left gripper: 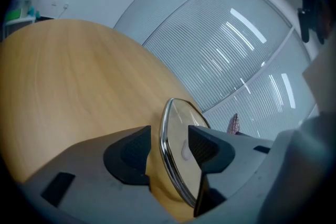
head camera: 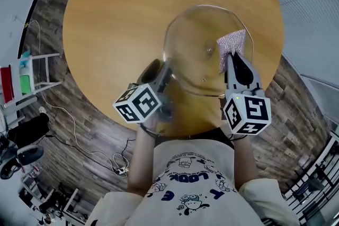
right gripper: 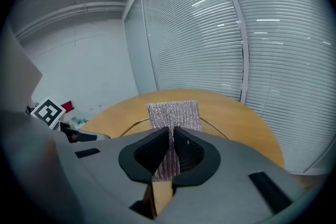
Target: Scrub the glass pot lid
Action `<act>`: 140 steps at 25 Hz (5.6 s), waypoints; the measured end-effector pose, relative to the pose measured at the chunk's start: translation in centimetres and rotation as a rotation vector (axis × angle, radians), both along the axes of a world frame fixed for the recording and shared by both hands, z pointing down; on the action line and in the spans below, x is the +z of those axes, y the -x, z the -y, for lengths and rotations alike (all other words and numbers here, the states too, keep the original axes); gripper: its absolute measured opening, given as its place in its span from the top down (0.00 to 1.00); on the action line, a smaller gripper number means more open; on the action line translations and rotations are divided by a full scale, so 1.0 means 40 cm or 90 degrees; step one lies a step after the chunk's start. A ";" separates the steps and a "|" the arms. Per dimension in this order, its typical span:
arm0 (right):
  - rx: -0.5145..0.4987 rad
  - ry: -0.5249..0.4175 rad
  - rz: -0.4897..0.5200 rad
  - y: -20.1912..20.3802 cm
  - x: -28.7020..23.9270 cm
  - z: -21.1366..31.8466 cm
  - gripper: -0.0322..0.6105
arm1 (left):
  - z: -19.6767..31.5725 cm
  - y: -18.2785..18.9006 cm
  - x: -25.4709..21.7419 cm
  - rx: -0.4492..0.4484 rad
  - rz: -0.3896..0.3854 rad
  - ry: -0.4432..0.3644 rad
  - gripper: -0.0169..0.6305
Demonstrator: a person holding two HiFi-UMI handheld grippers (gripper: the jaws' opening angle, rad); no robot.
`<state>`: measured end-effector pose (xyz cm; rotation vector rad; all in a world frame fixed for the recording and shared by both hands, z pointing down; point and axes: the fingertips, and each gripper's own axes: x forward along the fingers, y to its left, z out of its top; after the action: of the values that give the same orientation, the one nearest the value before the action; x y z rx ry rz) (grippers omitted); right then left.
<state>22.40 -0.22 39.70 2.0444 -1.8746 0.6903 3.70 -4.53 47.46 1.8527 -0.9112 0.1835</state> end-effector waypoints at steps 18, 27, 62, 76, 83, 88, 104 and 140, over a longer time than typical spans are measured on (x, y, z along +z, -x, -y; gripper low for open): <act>-0.201 0.059 0.022 0.079 0.066 0.097 0.88 | -0.007 0.010 0.030 -0.128 -0.171 0.093 0.73; -0.272 0.094 0.011 0.118 0.095 0.107 0.88 | -0.003 0.003 0.023 -0.143 -0.221 0.093 0.74; -0.481 0.221 -0.097 0.338 0.201 0.119 0.88 | 0.001 0.007 0.041 -0.104 -0.239 0.110 0.86; -0.456 0.204 -0.111 0.314 0.198 0.177 0.88 | 0.004 0.002 0.035 -0.092 -0.223 0.110 0.86; -0.444 0.202 -0.123 0.292 0.202 0.203 0.88 | -0.001 0.001 0.038 -0.090 -0.220 0.112 0.86; -0.432 0.205 -0.129 0.268 0.198 0.222 0.88 | -0.001 -0.003 0.032 -0.087 -0.217 0.112 0.86; -0.353 0.212 -0.147 0.160 0.209 0.273 0.88 | 0.004 0.001 0.038 -0.087 -0.208 0.112 0.86; -0.159 0.275 -0.185 -0.077 0.199 0.233 0.88 | -0.004 0.002 0.038 -0.084 -0.208 0.119 0.86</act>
<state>25.48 -9.54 47.67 1.5190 -1.6096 0.6268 3.63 -4.38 48.99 1.5857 -0.7581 -0.1105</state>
